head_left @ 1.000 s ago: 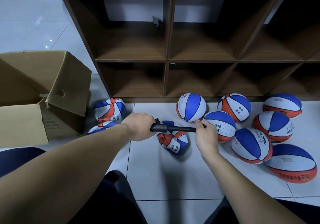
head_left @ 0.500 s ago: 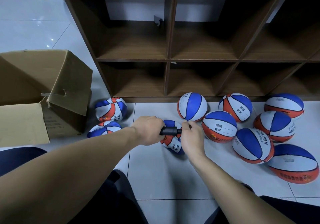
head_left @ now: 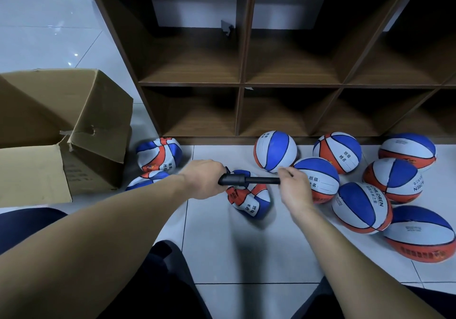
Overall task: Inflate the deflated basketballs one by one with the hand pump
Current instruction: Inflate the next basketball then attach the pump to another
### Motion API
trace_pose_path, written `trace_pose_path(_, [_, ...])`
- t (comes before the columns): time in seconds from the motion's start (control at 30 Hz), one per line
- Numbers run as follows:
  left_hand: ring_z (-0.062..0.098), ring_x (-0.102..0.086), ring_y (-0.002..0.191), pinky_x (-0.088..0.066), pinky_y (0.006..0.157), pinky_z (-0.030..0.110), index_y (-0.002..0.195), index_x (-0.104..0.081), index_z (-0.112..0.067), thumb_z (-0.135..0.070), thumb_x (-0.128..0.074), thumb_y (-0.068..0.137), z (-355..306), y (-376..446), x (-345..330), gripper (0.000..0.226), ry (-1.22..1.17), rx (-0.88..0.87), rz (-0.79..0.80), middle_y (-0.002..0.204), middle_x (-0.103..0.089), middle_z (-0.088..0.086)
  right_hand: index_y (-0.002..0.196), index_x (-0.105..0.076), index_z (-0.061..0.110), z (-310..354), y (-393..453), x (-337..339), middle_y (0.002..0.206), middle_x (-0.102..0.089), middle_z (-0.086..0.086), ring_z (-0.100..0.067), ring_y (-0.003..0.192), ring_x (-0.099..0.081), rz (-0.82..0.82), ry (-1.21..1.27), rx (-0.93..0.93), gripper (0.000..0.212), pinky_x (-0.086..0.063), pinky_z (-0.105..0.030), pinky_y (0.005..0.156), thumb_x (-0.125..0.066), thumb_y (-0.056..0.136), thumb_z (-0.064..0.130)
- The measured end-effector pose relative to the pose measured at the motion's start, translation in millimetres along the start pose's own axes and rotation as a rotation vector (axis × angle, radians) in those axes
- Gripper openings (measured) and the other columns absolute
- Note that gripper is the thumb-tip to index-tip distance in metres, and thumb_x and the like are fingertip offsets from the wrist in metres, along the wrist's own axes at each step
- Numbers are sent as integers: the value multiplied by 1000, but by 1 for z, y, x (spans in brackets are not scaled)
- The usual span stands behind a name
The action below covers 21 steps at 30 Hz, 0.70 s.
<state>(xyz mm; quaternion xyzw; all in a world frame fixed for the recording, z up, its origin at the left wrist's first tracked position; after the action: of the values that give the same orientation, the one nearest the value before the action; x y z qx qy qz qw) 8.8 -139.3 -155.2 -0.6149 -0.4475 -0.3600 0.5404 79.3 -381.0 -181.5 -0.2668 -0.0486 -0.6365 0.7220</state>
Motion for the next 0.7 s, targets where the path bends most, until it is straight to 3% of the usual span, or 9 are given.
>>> trace_pose_path(0.17, [26,-64,80,-53,70,36,94,-61,-30,-46,-58,99,0,0,-8,17,27,10,14,80,-61,-7,75,-37,21,-20,15,16,55,-30,4,-18,53,-23,50,144,-221,36,-18,-28,49,-54,106,26])
trace_pose_path(0.33, [28,-63,79,-47,67,35,96,-64,-27,-50,-58,101,-5,6,-12,24,48,8,2,82,-61,-5,63,-35,17,-5,0,-2,60,-39,-1,-26,63,-34,-155,13,-88,40,-30,-39,62,-53,99,19])
trace_pose_path(0.7, [28,-60,74,-41,64,35,87,-59,-25,-44,-56,100,-18,4,-9,24,50,-21,-24,76,-56,-5,70,-38,16,13,-31,-42,64,-40,1,-22,62,-37,-2,-10,3,32,-31,-36,59,-49,100,19])
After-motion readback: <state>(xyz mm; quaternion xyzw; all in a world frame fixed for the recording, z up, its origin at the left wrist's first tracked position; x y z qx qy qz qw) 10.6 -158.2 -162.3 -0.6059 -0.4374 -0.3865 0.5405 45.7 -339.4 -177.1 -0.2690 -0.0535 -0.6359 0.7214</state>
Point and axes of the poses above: each hand's wrist, its own y-axis towards the middle knuckle, its own x-axis out of the back of the hand, z = x × y, the point moved 1 cm from there along y, towards the middle knuckle
